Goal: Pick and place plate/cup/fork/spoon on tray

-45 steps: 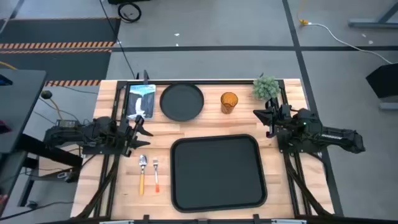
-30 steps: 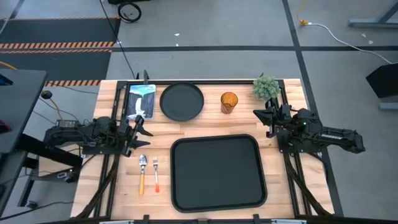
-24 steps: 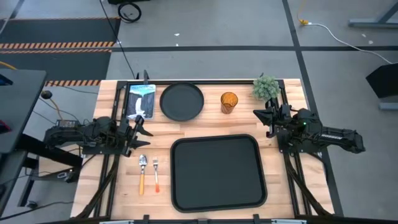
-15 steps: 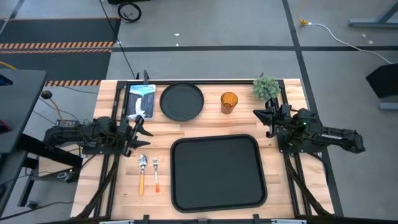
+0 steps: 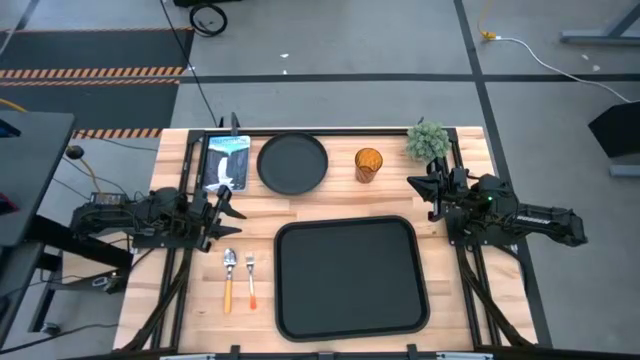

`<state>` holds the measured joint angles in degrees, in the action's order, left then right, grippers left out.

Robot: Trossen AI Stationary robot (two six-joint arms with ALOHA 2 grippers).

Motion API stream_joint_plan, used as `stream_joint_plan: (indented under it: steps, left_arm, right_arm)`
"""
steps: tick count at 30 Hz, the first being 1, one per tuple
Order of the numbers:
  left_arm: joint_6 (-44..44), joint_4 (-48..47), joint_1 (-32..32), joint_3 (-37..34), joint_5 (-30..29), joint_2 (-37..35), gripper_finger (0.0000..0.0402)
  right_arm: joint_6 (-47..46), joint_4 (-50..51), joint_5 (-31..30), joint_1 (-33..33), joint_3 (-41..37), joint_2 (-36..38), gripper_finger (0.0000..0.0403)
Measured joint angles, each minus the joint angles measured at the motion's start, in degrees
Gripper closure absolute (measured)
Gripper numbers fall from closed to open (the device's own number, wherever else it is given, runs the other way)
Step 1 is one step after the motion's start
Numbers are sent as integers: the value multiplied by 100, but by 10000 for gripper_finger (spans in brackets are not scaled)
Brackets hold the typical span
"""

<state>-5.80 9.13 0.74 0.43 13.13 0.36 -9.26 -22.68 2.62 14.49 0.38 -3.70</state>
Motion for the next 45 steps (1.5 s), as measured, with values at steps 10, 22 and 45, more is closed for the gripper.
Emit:
stream_joint_plan:
  steps: [10, 22, 45]
  left_arm:
    - [-1, 0, 1, 1, 0, 0, 230]
    - [0, 1, 2, 0, 0, 0, 230]
    - [-655, 802, -5, 2, -1067, 0, 230]
  right_arm:
    - [0, -1, -1, 0, 0, -1, 384]
    - [0, 1, -1, -1, 0, 0, 384]
    - [131, -1182, -371, 1, 0, -17, 384]
